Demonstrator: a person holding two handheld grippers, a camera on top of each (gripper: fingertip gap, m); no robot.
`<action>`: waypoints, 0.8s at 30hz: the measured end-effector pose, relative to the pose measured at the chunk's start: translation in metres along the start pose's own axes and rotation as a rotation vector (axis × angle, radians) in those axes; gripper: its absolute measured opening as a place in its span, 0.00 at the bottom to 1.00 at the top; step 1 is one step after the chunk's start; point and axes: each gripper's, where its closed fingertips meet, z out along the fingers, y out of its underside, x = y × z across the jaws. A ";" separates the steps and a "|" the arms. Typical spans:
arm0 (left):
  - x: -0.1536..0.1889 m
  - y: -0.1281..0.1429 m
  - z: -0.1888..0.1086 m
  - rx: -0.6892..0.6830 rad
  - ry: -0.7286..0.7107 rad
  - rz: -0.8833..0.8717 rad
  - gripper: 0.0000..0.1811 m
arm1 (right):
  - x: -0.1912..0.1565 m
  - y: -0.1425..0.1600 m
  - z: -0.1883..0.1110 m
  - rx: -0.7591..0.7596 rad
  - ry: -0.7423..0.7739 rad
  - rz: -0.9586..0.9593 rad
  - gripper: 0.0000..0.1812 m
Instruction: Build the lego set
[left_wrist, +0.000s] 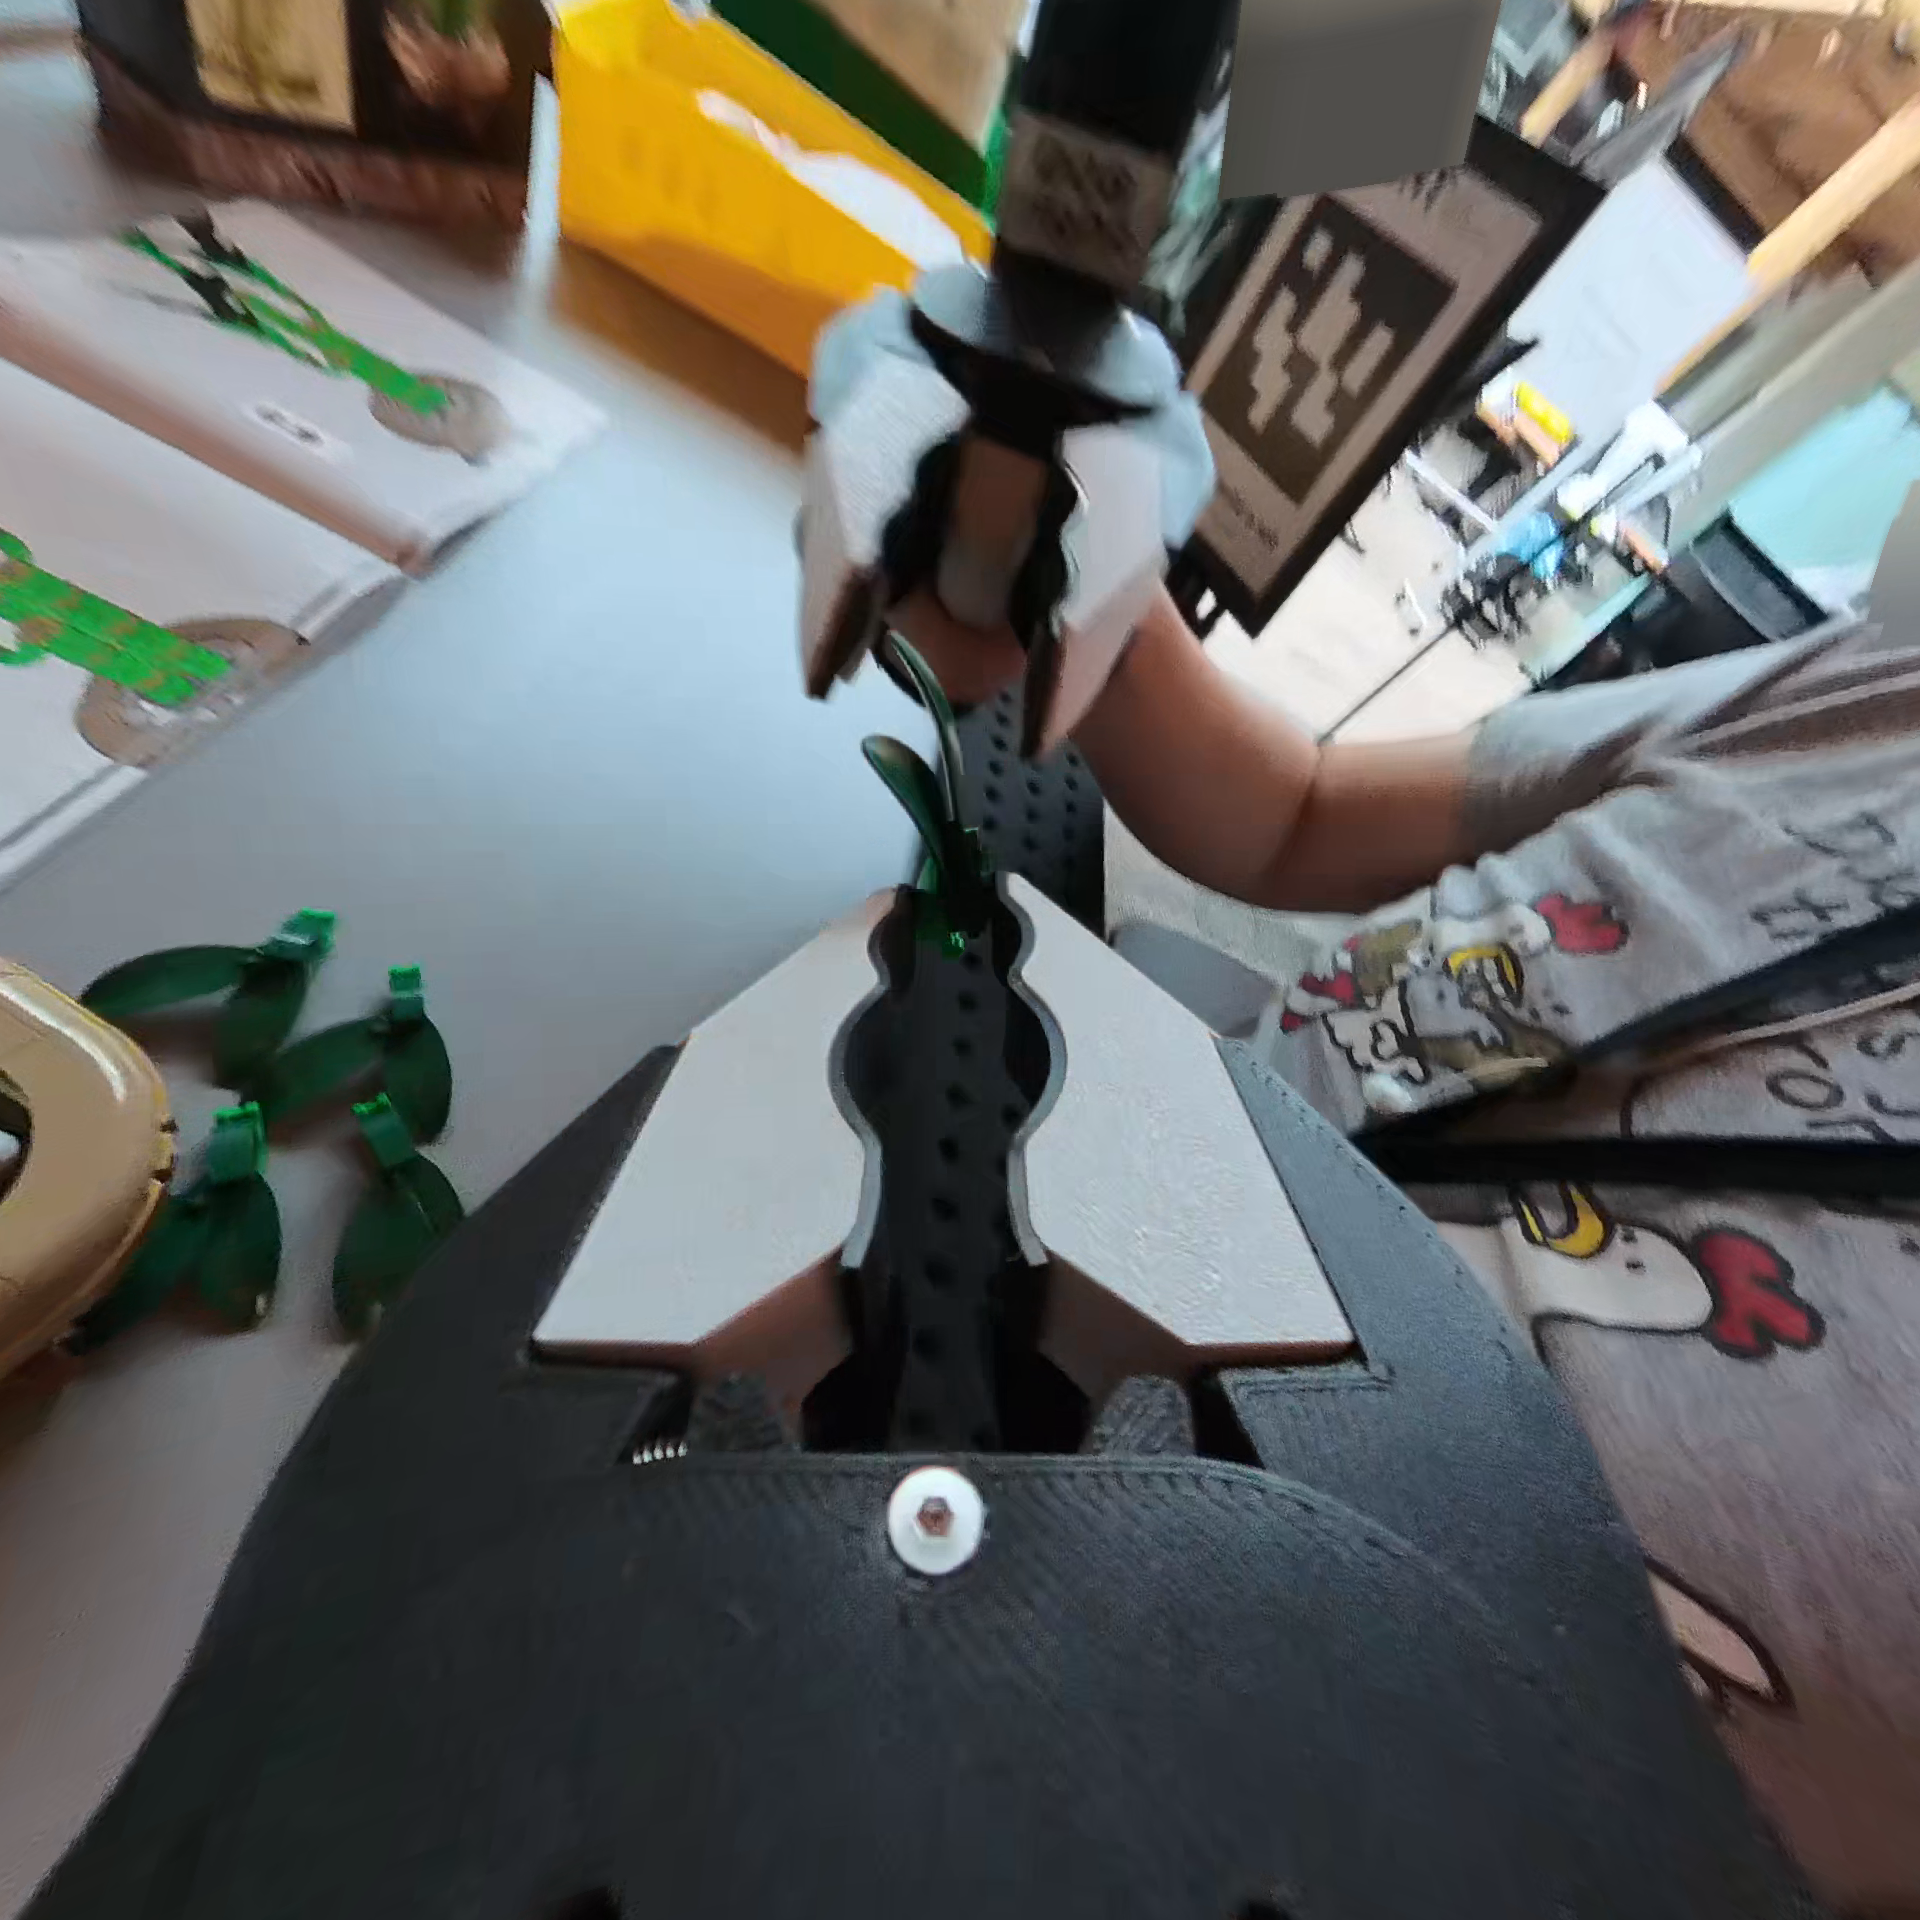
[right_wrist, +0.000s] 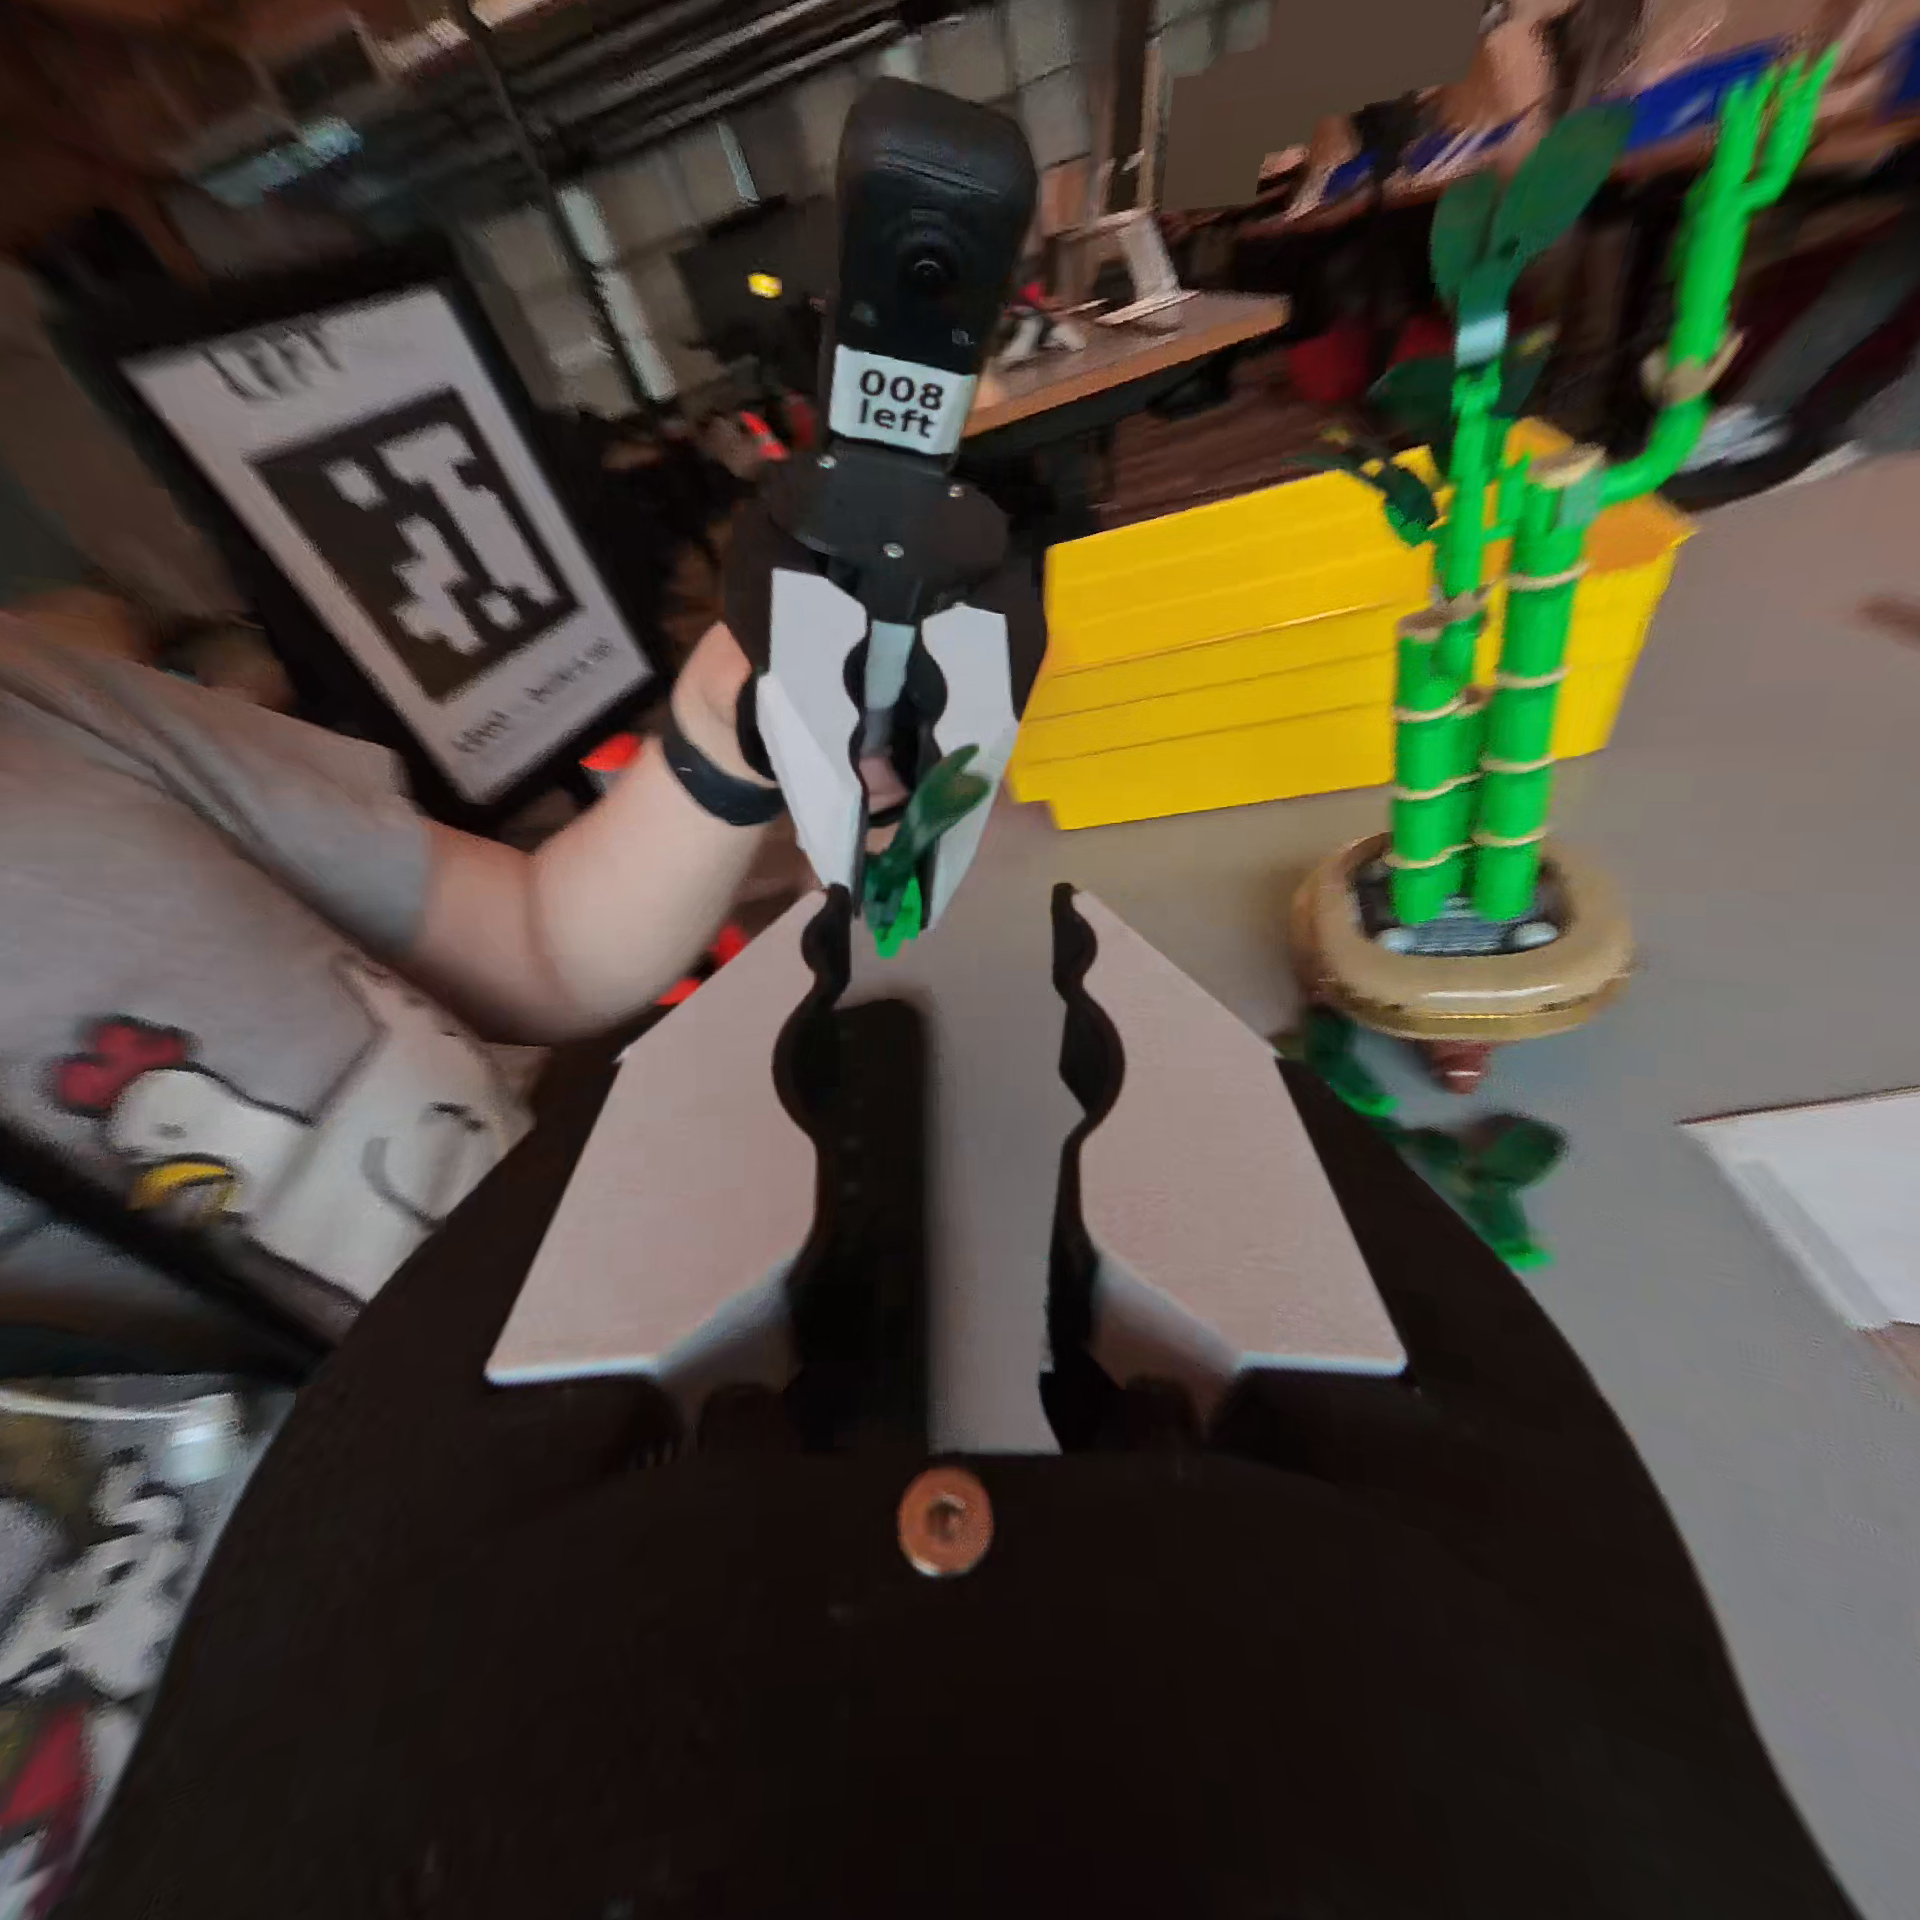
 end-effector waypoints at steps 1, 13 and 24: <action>0.002 0.004 0.000 -0.041 0.011 -0.003 0.07 | -0.002 0.000 0.001 -0.008 -0.072 0.072 0.21; -0.007 0.031 0.011 -0.218 0.042 -0.089 0.07 | -0.009 0.032 0.033 -0.162 -0.349 0.468 0.03; -0.042 0.029 0.000 -0.075 -0.099 -0.178 0.20 | 0.035 0.030 0.025 0.056 -0.290 0.761 0.02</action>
